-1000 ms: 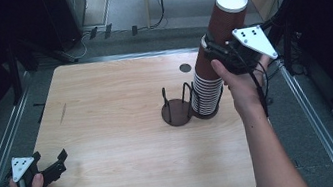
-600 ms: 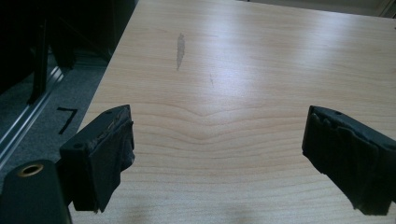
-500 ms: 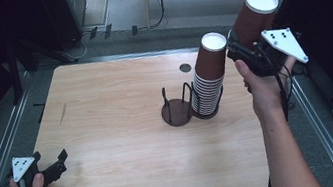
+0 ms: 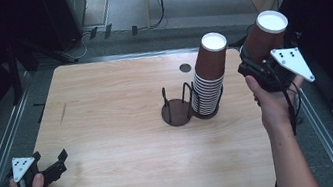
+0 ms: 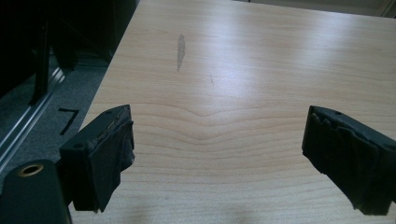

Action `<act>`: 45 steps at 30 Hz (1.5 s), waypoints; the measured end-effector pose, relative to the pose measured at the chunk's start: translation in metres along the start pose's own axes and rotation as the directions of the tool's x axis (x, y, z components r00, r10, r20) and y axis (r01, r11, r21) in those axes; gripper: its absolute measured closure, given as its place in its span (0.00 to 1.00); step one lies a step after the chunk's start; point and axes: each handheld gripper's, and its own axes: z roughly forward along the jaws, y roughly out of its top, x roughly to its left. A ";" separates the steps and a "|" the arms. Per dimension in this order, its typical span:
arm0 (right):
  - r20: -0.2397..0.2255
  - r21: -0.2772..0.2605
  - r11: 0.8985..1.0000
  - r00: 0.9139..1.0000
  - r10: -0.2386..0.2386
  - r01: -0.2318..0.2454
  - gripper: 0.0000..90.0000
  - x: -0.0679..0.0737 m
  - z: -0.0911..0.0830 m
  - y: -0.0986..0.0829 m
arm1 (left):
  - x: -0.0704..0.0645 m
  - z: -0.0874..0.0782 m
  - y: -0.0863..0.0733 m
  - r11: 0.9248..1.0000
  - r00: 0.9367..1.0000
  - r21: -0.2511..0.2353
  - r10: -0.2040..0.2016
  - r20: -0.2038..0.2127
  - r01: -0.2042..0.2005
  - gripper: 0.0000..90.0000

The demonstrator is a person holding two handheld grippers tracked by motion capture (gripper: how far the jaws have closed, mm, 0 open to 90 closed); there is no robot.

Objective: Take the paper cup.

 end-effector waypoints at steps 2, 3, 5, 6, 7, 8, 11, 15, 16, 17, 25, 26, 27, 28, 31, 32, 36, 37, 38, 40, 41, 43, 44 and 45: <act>0.001 0.008 1.000 1.000 -0.008 0.008 0.13 0.001 -0.004 -0.008 | -0.001 0.000 0.000 1.000 1.000 -0.003 0.005 -0.001 -0.005 0.11; 0.002 0.015 1.000 1.000 -0.016 0.016 0.12 0.002 -0.006 -0.012 | -0.001 0.000 0.000 1.000 1.000 -0.001 0.006 0.001 -0.006 0.11; 0.012 0.019 1.000 1.000 -0.018 0.018 0.12 0.002 -0.010 -0.019 | -0.001 -0.001 0.000 1.000 1.000 0.003 0.013 -0.002 -0.013 0.11; 0.012 0.025 1.000 1.000 -0.009 0.009 0.12 0.001 -0.013 -0.023 | -0.003 -0.001 0.000 1.000 1.000 0.009 0.027 -0.010 -0.027 0.11; 0.012 0.025 1.000 1.000 -0.009 0.009 0.12 0.001 -0.013 -0.023 | -0.003 -0.001 0.000 1.000 1.000 0.009 0.027 -0.010 -0.027 0.11; 0.014 0.030 1.000 1.000 0.006 -0.006 0.13 0.001 -0.017 -0.030 | -0.004 -0.001 0.000 0.999 0.999 0.011 0.035 -0.011 -0.035 0.11; 0.015 0.039 0.999 1.000 0.002 -0.003 0.13 0.000 -0.024 -0.040 | -0.008 -0.002 0.001 0.998 0.998 0.013 0.066 -0.017 -0.066 0.11; 0.019 0.053 0.999 1.000 -0.011 0.010 0.13 0.000 -0.030 -0.052 | -0.011 -0.006 0.006 0.997 0.996 0.011 0.077 0.045 -0.077 0.11; 0.017 0.058 0.998 1.000 -0.011 0.010 0.12 0.001 -0.032 -0.054 | -0.013 -0.007 0.007 0.998 0.996 0.007 0.070 0.053 -0.070 0.11; 0.017 0.058 0.998 1.000 -0.011 0.010 0.12 0.001 -0.032 -0.054 | -0.013 -0.007 0.007 0.998 0.996 0.007 0.070 0.053 -0.070 0.11; -0.004 0.071 0.997 1.000 -0.022 0.023 0.12 0.008 -0.052 -0.070 | -0.036 -0.009 0.016 0.994 0.988 -0.009 0.107 0.109 -0.107 0.11; -0.008 0.073 0.997 1.000 -0.025 0.025 0.12 0.010 -0.054 -0.071 | -0.039 -0.009 0.018 0.994 0.987 -0.011 0.111 0.120 -0.111 0.11; -0.012 0.072 0.997 0.999 -0.032 0.032 0.12 0.011 -0.057 -0.073 | -0.042 -0.009 0.019 0.993 0.985 -0.015 0.116 0.126 -0.115 0.11; -0.015 0.075 0.996 0.999 -0.045 0.046 0.12 0.013 -0.061 -0.078 | -0.045 -0.010 0.020 0.993 0.984 -0.020 0.119 0.135 -0.118 0.11; -0.022 0.081 0.996 0.999 -0.045 0.047 0.12 0.016 -0.065 -0.082 | -0.054 -0.010 0.024 0.992 0.978 -0.031 0.130 0.165 -0.126 0.11; -0.022 0.084 0.995 0.999 -0.047 0.049 0.12 0.017 -0.066 -0.083 | -0.057 -0.010 0.026 0.991 0.974 -0.036 0.136 0.183 -0.131 0.11; -0.037 0.101 0.994 0.998 -0.046 0.050 0.12 0.024 -0.073 -0.095 | -0.072 -0.009 0.032 0.989 0.965 -0.048 0.146 0.219 -0.139 0.11; -0.037 0.101 0.994 0.998 -0.046 0.050 0.12 0.024 -0.073 -0.095 | -0.072 -0.009 0.032 0.989 0.965 -0.048 0.146 0.219 -0.139 0.11; -0.035 0.107 0.993 0.998 -0.043 0.046 0.12 0.027 -0.076 -0.100 | -0.079 -0.008 0.034 0.987 0.961 -0.035 0.159 0.226 -0.156 0.11; -0.036 0.112 0.993 0.999 -0.041 0.045 0.12 0.028 -0.077 -0.103 | -0.083 -0.007 0.035 0.986 0.959 -0.026 0.168 0.229 -0.166 0.11; -0.036 0.115 0.992 0.998 -0.043 0.047 0.12 0.030 -0.078 -0.106 | -0.088 -0.006 0.035 0.984 0.956 -0.019 0.175 0.235 -0.176 0.11; -0.042 0.132 0.990 0.998 -0.039 0.044 0.12 0.035 -0.080 -0.116 | -0.097 -0.004 0.036 0.980 0.946 -0.007 0.196 0.258 -0.201 0.10; -0.042 0.132 0.990 0.998 -0.039 0.044 0.12 0.035 -0.080 -0.116 | -0.102 -0.004 0.037 0.978 0.941 -0.003 0.203 0.272 -0.210 0.10; -0.047 0.138 0.989 0.998 -0.040 0.046 0.12 0.036 -0.081 -0.119 | -0.107 -0.003 0.038 0.977 0.934 0.000 0.206 0.291 -0.215 0.08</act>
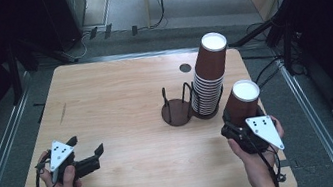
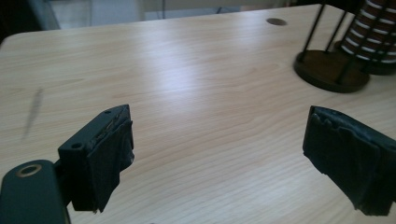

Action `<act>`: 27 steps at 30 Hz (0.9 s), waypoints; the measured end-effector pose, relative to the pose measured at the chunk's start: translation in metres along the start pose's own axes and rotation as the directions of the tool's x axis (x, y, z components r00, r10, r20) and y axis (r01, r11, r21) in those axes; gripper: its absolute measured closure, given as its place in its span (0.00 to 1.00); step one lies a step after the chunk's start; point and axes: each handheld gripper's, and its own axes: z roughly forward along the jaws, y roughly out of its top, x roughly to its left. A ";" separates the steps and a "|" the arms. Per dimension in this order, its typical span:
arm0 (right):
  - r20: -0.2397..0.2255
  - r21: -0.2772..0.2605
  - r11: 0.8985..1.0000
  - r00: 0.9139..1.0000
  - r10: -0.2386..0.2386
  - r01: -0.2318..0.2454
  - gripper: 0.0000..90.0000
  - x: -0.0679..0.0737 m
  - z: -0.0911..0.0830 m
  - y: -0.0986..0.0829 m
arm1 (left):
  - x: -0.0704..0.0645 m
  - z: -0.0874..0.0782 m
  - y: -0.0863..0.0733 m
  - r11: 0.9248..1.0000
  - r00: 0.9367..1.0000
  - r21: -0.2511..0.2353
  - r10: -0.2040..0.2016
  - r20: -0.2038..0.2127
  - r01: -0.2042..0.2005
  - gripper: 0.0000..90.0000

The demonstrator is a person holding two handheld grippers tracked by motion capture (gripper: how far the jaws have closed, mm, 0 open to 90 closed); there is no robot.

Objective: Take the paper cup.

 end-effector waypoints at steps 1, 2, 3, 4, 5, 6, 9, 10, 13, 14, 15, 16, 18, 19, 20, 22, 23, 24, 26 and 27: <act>-0.004 0.010 1.000 1.000 0.005 -0.005 0.12 0.004 0.000 -0.006 | -0.008 0.004 0.004 1.000 0.999 0.001 0.015 0.041 -0.015 0.04; -0.007 0.016 1.000 1.000 0.012 -0.012 0.12 0.006 0.000 -0.008 | -0.008 0.004 0.004 1.000 0.999 0.001 0.015 0.041 -0.015 0.03; -0.010 0.018 1.000 1.000 0.018 -0.017 0.12 0.007 0.000 -0.010 | -0.017 0.007 0.009 1.000 0.998 -0.008 0.030 0.057 -0.029 0.03; -0.010 0.018 1.000 1.000 0.018 -0.017 0.12 0.007 0.000 -0.010 | -0.017 0.007 0.009 1.000 0.998 -0.008 0.030 0.057 -0.029 0.03; -0.007 0.027 0.999 1.000 0.021 -0.021 0.12 0.012 0.002 -0.012 | -0.024 0.011 0.014 1.000 0.996 -0.011 0.023 0.081 -0.023 0.03; -0.007 0.027 0.999 1.000 0.021 -0.021 0.12 0.012 0.002 -0.012 | -0.024 0.011 0.014 1.000 0.996 -0.011 0.023 0.081 -0.023 0.03; -0.002 0.024 1.000 1.000 0.008 -0.007 0.12 0.020 0.002 -0.014 | -0.032 0.016 0.022 0.999 0.995 -0.024 0.029 0.096 -0.027 0.03; -0.004 0.024 1.000 1.000 0.010 -0.010 0.12 0.022 0.002 -0.014 | -0.035 0.017 0.023 0.999 0.995 -0.028 0.042 0.094 -0.039 0.03; -0.005 0.028 0.999 1.000 0.016 -0.016 0.12 0.030 0.002 -0.015 | -0.039 0.020 0.028 0.998 0.993 -0.033 0.055 0.100 -0.052 0.03; 0.001 0.024 1.000 1.000 0.019 -0.019 0.12 0.035 0.002 -0.016 | -0.040 0.020 0.030 0.998 0.992 -0.040 0.042 0.118 -0.037 0.03; 0.001 0.024 1.000 1.000 0.019 -0.019 0.12 0.035 0.002 -0.016 | -0.040 0.020 0.030 0.998 0.992 -0.040 0.042 0.118 -0.037 0.02; 0.007 0.019 1.000 1.000 0.013 -0.013 0.12 0.038 0.001 -0.017 | -0.040 0.020 0.030 0.998 0.991 -0.042 0.041 0.128 -0.036 0.02; 0.007 0.020 1.000 1.000 0.002 -0.002 0.12 0.045 0.001 -0.021 | -0.041 0.019 0.029 0.998 0.987 -0.045 0.038 0.154 -0.031 0.00; -0.007 0.026 1.000 1.000 -0.014 0.014 0.12 0.051 0.001 -0.025 | -0.041 0.019 0.029 0.998 0.986 -0.046 0.043 0.160 -0.036 0.00; -0.010 0.030 0.999 1.000 -0.029 0.029 0.12 0.054 0.000 -0.027 | -0.042 0.018 0.029 0.998 0.984 -0.053 0.047 0.174 -0.038 0.00; -0.024 0.032 0.999 0.999 -0.033 0.033 0.12 0.060 -0.002 -0.030 | -0.043 0.019 0.030 0.998 0.979 -0.052 0.047 0.199 -0.037 0.00; -0.024 0.032 0.999 0.999 -0.033 0.033 0.12 0.060 -0.002 -0.030 | -0.043 0.019 0.030 0.998 0.979 -0.052 0.047 0.199 -0.037 0.00; -0.046 0.036 0.998 0.998 -0.042 0.044 0.12 0.068 -0.005 -0.034 | -0.046 0.020 0.030 0.998 0.974 -0.045 0.063 0.216 -0.054 0.00; -0.052 0.037 0.998 0.997 -0.053 0.055 0.12 0.071 -0.006 -0.035 | -0.048 0.021 0.032 0.998 0.972 -0.041 0.063 0.228 -0.055 0.00; -0.066 0.036 0.996 0.995 -0.074 0.077 0.12 0.075 -0.007 -0.037 | -0.049 0.020 0.032 0.998 0.969 -0.039 0.058 0.240 -0.050 0.00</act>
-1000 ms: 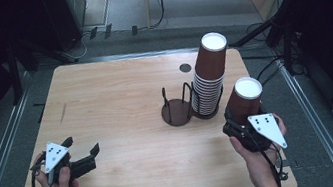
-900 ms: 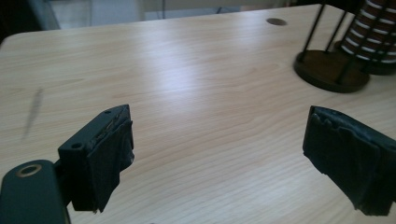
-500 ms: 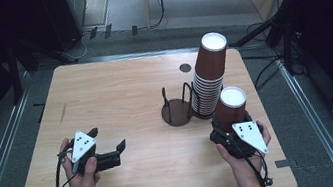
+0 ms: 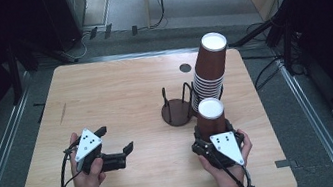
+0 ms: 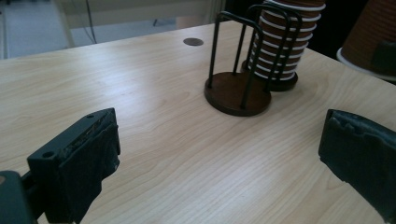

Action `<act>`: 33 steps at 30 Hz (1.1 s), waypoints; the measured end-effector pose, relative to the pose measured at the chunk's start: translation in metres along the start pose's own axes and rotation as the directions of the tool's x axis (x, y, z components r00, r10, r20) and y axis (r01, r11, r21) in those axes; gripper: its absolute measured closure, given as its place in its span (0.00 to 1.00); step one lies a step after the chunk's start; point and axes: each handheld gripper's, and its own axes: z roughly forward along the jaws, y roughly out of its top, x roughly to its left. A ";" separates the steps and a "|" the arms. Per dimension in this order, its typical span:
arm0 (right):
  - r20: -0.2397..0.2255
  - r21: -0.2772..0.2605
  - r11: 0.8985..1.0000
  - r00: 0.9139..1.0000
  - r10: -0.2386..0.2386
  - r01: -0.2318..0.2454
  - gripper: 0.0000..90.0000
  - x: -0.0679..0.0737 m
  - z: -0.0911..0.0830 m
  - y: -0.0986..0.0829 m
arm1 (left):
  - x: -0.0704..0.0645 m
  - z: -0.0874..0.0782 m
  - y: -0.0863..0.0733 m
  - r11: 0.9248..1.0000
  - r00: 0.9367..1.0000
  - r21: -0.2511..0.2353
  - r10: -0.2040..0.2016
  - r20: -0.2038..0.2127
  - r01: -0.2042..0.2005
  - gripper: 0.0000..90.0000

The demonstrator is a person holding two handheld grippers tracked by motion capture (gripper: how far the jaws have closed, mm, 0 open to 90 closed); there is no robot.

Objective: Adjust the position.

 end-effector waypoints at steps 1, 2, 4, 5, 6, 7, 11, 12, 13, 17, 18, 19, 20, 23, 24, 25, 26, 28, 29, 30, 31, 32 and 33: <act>-0.018 0.005 1.000 0.999 -0.030 0.030 0.12 0.008 -0.002 -0.002 | -0.004 0.000 0.003 1.000 1.000 -0.002 -0.004 0.024 0.004 0.00; -0.018 0.005 1.000 0.999 -0.030 0.030 0.12 0.008 -0.002 -0.002 | -0.004 0.000 0.003 1.000 1.000 -0.002 -0.004 0.024 0.004 0.00; -0.033 0.010 0.999 0.999 -0.039 0.039 0.12 0.014 -0.002 -0.003 | -0.009 -0.001 0.004 1.000 0.999 -0.008 0.002 0.049 -0.002 0.00; -0.040 0.010 0.999 0.998 -0.042 0.043 0.12 0.017 -0.002 -0.003 | -0.011 -0.001 0.005 1.000 0.998 -0.009 0.009 0.058 -0.009 0.00; -0.052 0.012 0.998 0.997 -0.054 0.054 0.12 0.021 -0.002 -0.004 | -0.015 0.000 0.006 1.000 0.997 -0.002 0.019 0.069 -0.019 0.00; -0.052 0.012 0.998 0.997 -0.054 0.054 0.12 0.021 -0.002 -0.004 | -0.015 0.000 0.006 1.000 0.997 -0.002 0.019 0.069 -0.019 0.00; -0.076 0.021 0.996 0.993 -0.087 0.089 0.12 0.031 -0.002 -0.009 | -0.018 0.003 0.007 1.000 0.995 0.015 0.016 0.102 -0.017 0.00; -0.076 0.021 0.996 0.993 -0.087 0.089 0.12 0.031 -0.002 -0.009 | -0.019 0.004 0.007 1.000 0.994 0.022 0.016 0.109 -0.019 0.00; -0.082 0.021 0.994 0.991 -0.104 0.106 0.12 0.035 -0.002 -0.010 | -0.020 0.005 0.007 0.999 0.993 0.027 0.017 0.115 -0.021 0.00; -0.093 0.017 0.989 0.985 -0.143 0.145 0.12 0.041 -0.001 -0.013 | -0.025 0.007 0.009 0.999 0.989 0.045 0.020 0.150 -0.027 0.00; -0.095 0.016 0.988 0.984 -0.153 0.155 0.12 0.042 -0.001 -0.014 | -0.025 0.007 0.009 0.998 0.987 0.049 0.019 0.162 -0.028 0.00; -0.098 0.015 0.986 0.981 -0.167 0.169 0.12 0.044 -0.001 -0.015 | -0.027 0.007 0.011 0.998 0.985 0.050 0.019 0.169 -0.028 0.00; -0.107 0.014 0.983 0.977 -0.182 0.184 0.12 0.046 -0.001 -0.017 | -0.028 0.007 0.012 0.998 0.985 0.054 0.024 0.171 -0.033 0.00; -0.132 0.013 0.977 0.968 -0.211 0.215 0.12 0.051 -0.001 -0.021 | -0.032 0.009 0.013 0.997 0.981 0.066 0.030 0.189 -0.043 0.02; -0.137 0.009 0.973 0.964 -0.227 0.231 0.12 0.053 -0.001 -0.023 | -0.033 0.009 0.013 0.996 0.979 0.070 0.034 0.199 -0.049 0.02; -0.146 0.003 0.968 0.958 -0.248 0.251 0.12 0.056 -0.002 -0.024 | -0.035 0.010 0.013 0.996 0.977 0.076 0.032 0.211 -0.050 0.02; -0.146 0.003 0.968 0.958 -0.248 0.251 0.12 0.056 -0.002 -0.024 | -0.035 0.010 0.013 0.996 0.977 0.076 0.032 0.211 -0.050 0.02; -0.155 -0.001 0.964 0.953 -0.262 0.265 0.12 0.059 -0.001 -0.025 | -0.036 0.012 0.012 0.995 0.975 0.086 0.035 0.219 -0.055 0.02; -0.157 -0.002 0.963 0.952 -0.265 0.268 0.12 0.060 -0.001 -0.026 | -0.036 0.012 0.012 0.994 0.975 0.091 0.032 0.222 -0.054 0.02; -0.164 -0.008 0.957 0.944 -0.287 0.289 0.12 0.064 -0.001 -0.027 | -0.036 0.013 0.012 0.994 0.973 0.101 0.024 0.231 -0.048 0.02; -0.166 -0.011 0.953 0.939 -0.300 0.303 0.12 0.066 -0.002 -0.028 | -0.036 0.013 0.012 0.993 0.972 0.106 0.021 0.235 -0.047 0.02; -0.171 -0.016 0.949 0.935 -0.312 0.314 0.12 0.068 -0.002 -0.029 | -0.036 0.013 0.012 0.993 0.972 0.106 0.021 0.235 -0.047 0.02; -0.171 -0.016 0.949 0.935 -0.312 0.314 0.12 0.068 -0.002 -0.029 | -0.036 0.013 0.013 0.992 0.971 0.114 0.021 0.238 -0.049 0.02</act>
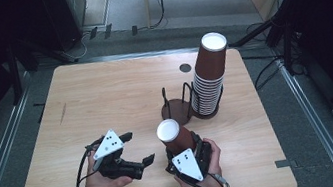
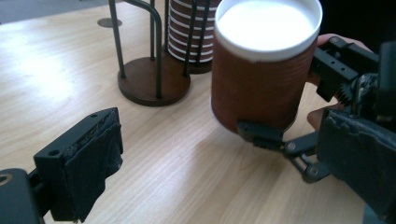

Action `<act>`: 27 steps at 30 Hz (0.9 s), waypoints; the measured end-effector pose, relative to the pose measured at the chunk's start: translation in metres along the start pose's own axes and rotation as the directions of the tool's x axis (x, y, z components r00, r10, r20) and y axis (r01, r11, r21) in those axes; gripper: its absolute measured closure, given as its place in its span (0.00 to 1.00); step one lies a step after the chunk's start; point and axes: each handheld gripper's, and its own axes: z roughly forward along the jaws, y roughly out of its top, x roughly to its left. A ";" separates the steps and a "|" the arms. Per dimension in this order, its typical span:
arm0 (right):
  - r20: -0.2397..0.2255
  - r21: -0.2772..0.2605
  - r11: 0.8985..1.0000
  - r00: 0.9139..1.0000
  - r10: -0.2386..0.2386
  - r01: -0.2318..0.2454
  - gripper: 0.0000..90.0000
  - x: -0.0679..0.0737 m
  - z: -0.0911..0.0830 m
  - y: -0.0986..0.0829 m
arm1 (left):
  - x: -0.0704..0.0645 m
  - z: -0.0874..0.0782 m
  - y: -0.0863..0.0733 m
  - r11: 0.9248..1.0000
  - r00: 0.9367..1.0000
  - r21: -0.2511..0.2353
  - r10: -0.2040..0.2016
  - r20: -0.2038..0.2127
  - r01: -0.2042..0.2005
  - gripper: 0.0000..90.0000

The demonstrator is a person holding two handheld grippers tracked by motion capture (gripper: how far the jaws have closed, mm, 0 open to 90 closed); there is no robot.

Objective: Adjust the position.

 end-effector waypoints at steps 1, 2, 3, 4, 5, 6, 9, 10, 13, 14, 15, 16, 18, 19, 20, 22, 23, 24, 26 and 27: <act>-0.005 -0.001 1.000 1.000 -0.012 0.012 0.12 0.003 0.000 0.000 | 0.000 0.000 0.000 1.000 1.000 0.008 -0.002 0.009 0.001 0.02; -0.005 -0.005 0.999 0.999 -0.041 0.041 0.12 0.006 -0.001 0.000 | 0.000 0.000 0.001 1.000 1.000 0.010 -0.001 0.015 0.001 0.02; -0.010 -0.010 0.998 0.998 -0.059 0.059 0.12 0.008 -0.001 0.000 | -0.001 0.000 0.001 1.000 1.000 0.013 0.000 0.023 -0.001 0.02; -0.016 -0.012 0.997 0.997 -0.073 0.073 0.12 0.011 -0.001 0.000 | -0.002 0.001 0.001 1.000 1.000 0.017 0.003 0.029 -0.003 0.02; -0.022 -0.018 0.996 0.996 -0.083 0.083 0.12 0.013 -0.001 0.000 | -0.003 0.001 0.001 1.000 0.999 0.022 0.006 0.033 -0.006 0.02; -0.029 -0.022 0.995 0.995 -0.093 0.093 0.12 0.016 -0.002 0.001 | -0.003 0.002 0.001 1.000 0.999 0.025 0.010 0.034 -0.011 0.02; -0.039 -0.032 0.993 0.992 -0.119 0.117 0.12 0.022 -0.003 0.001 | -0.005 0.003 0.002 0.999 0.999 0.032 0.014 0.034 -0.016 0.05; -0.049 -0.040 0.989 0.989 -0.143 0.141 0.12 0.025 -0.004 0.000 | -0.005 0.004 0.002 0.999 0.999 0.034 0.013 0.038 -0.014 0.06; -0.056 -0.047 0.987 0.986 -0.157 0.155 0.12 0.027 -0.005 0.000 | -0.006 0.004 0.002 0.999 0.999 0.043 0.017 0.036 -0.019 0.07; -0.058 -0.052 0.984 0.984 -0.171 0.168 0.12 0.030 -0.005 0.000 | -0.006 0.004 0.002 0.999 0.999 0.046 0.016 0.034 -0.017 0.08; -0.059 -0.059 0.981 0.980 -0.189 0.185 0.12 0.032 -0.006 0.000 | -0.005 0.004 0.002 0.999 0.999 0.047 0.016 0.033 -0.018 0.08; -0.059 -0.059 0.981 0.980 -0.189 0.185 0.12 0.032 -0.006 0.000 | -0.005 0.005 0.002 0.998 0.999 0.052 0.016 0.039 -0.018 0.08; -0.069 -0.067 0.975 0.974 -0.214 0.210 0.12 0.036 -0.007 0.000 | -0.005 0.005 0.001 0.998 0.999 0.065 0.013 0.052 -0.016 0.08; -0.069 -0.076 0.972 0.971 -0.229 0.224 0.12 0.037 -0.007 0.000 | -0.005 0.006 0.001 0.997 0.998 0.070 0.013 0.059 -0.017 0.08; -0.075 -0.076 0.970 0.969 -0.235 0.230 0.12 0.039 -0.008 0.000 | -0.005 0.006 0.001 0.997 0.998 0.074 0.014 0.062 -0.019 0.09; -0.080 -0.082 0.966 0.965 -0.251 0.245 0.12 0.041 -0.008 0.000 | -0.006 0.007 0.001 0.996 0.997 0.083 0.010 0.072 -0.016 0.14; -0.084 -0.089 0.960 0.959 -0.271 0.264 0.12 0.043 -0.008 -0.001 | -0.006 0.007 0.001 0.995 0.997 0.093 0.013 0.081 -0.020 0.16; -0.084 -0.089 0.960 0.959 -0.271 0.264 0.12 0.043 -0.008 -0.001 | -0.006 0.007 0.001 0.994 0.996 0.103 0.013 0.089 -0.022 0.16; -0.092 -0.104 0.954 0.952 -0.292 0.282 0.12 0.045 -0.010 -0.002 | -0.007 0.008 0.001 0.994 0.996 0.112 0.011 0.092 -0.021 0.21; -0.093 -0.109 0.950 0.949 -0.302 0.292 0.12 0.045 -0.010 -0.002 | -0.008 0.008 0.001 0.994 0.996 0.112 0.007 0.093 -0.018 0.23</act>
